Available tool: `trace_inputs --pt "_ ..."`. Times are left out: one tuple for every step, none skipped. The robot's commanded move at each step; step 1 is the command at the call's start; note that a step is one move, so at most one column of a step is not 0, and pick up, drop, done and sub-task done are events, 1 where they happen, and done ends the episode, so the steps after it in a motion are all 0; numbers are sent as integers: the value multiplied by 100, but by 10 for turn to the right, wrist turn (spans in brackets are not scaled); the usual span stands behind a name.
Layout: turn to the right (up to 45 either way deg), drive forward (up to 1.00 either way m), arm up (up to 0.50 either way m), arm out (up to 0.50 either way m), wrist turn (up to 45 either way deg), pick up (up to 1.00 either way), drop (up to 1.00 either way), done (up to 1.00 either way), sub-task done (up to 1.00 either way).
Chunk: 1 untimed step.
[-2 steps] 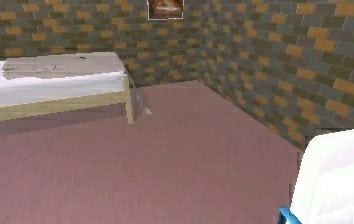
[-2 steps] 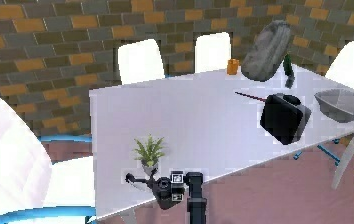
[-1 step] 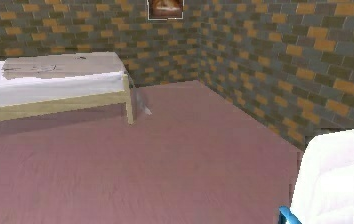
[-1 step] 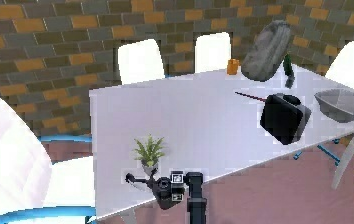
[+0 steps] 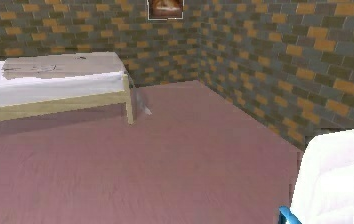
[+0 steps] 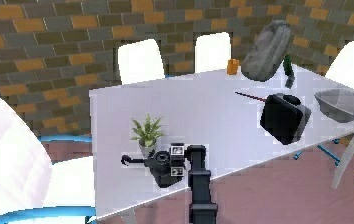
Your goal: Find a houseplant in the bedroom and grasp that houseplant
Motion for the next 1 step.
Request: trace_inputs --pt "0 0 0 0 0 0 0 100 0"
